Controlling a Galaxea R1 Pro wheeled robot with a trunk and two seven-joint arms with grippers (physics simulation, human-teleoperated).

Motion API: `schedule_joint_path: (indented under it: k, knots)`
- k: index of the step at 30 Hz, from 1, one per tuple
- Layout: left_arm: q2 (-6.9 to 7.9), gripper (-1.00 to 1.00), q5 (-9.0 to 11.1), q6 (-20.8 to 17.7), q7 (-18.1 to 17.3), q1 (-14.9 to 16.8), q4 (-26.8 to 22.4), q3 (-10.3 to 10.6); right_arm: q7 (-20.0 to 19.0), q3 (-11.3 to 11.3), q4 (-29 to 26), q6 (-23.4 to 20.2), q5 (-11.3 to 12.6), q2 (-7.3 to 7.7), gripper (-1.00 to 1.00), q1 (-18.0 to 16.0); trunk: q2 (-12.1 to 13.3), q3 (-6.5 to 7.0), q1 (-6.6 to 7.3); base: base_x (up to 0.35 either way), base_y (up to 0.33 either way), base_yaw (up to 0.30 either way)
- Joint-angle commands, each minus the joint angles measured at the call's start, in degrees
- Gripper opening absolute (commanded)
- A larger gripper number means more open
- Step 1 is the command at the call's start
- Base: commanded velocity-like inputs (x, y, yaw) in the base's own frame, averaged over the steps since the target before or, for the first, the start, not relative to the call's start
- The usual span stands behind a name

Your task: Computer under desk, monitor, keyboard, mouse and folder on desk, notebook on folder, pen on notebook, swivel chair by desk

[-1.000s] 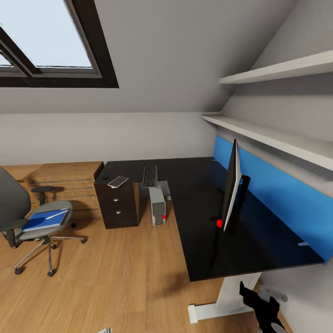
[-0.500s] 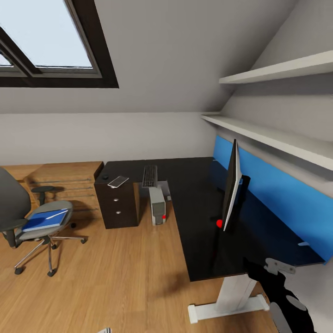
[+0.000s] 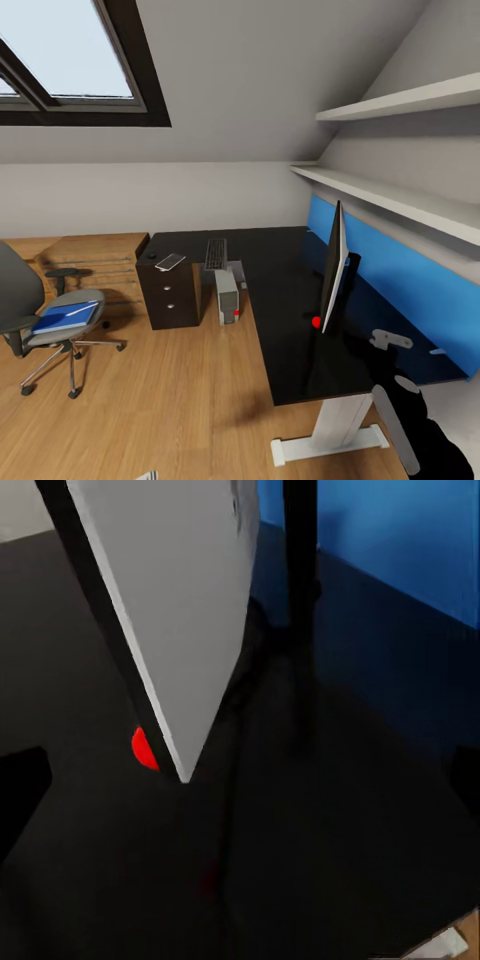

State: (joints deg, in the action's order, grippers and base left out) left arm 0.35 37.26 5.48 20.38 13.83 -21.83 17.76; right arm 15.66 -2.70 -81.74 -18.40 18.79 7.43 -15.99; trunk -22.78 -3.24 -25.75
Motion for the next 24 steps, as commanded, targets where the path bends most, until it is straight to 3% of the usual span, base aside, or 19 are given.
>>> schedule_joint_path:
  k: [1, 6, 8, 9, 10, 13, 14, 18, 24]
  knots:
    - [0.03, 1.00, 0.6, 0.4, 0.4, 0.1, 0.1, 0.5, 0.6, 0.6, 0.5, -0.2, 0.4, -0.02, 1.00, -1.3, -0.1, -0.14, -0.03, 0.000, 0.000, 0.000]
    - [0.05, 1.00, 0.5, 0.7, 0.4, 0.1, 0.3, 0.5, 2.1, 5.2, 5.5, 0.0, -0.1, -0.44, 1.00, -8.0, -0.1, -0.14, -0.03, 0.000, 0.000, 0.000]
    - [0.07, 1.00, 0.5, 0.7, 0.3, 0.1, 0.3, 0.5, 2.5, 6.7, 7.5, 0.3, -0.4, -1.28, 1.00, -9.9, -0.1, -0.14, -0.03, 0.000, 0.000, 0.000]
    - [0.09, 1.00, 0.5, 0.8, 0.3, 0.1, 0.3, 0.5, 2.8, 7.5, 10.1, 2.4, -1.0, -2.25, 1.00, -10.7, -0.1, -0.14, -0.03, 0.000, 0.000, 0.000]
    - [0.09, 1.00, 0.5, 0.8, 0.4, 0.1, 0.4, 0.5, 2.9, 8.4, 13.3, 5.9, -2.0, -3.10, 1.00, -11.2, -0.1, -0.14, -0.03, 0.000, 0.000, 0.000]
    - [0.09, 1.00, 0.5, 0.8, 0.3, 0.1, 0.4, 0.5, 3.1, 10.1, 16.5, 10.3, -4.5, -3.81, 1.00, -11.6, -0.1, -0.14, -0.03, 0.000, 0.000, 0.000]
    - [0.03, 1.00, 0.5, 0.8, 0.3, 0.1, 0.4, 0.5, 3.3, 12.3, 18.9, 15.4, -9.7, -4.34, 1.00, -11.8, -0.1, -0.14, -0.03, 0.000, 0.000, 0.000]
    - [-0.02, 1.00, 0.4, 0.8, 0.3, 0.1, 0.4, 0.5, 3.4, 13.0, 19.6, 18.6, -12.2, -4.37, 1.00, -11.8, -0.1, -0.14, -0.03, 0.000, 0.000, 0.000]
    - [0.00, 1.00, 0.4, 0.9, 0.3, 0.1, 0.4, 0.5, 3.4, 12.9, 19.7, 19.0, -12.4, -4.20, 1.00, -11.8, -0.1, -0.14, -0.03, 0.150, 0.000, 0.000]
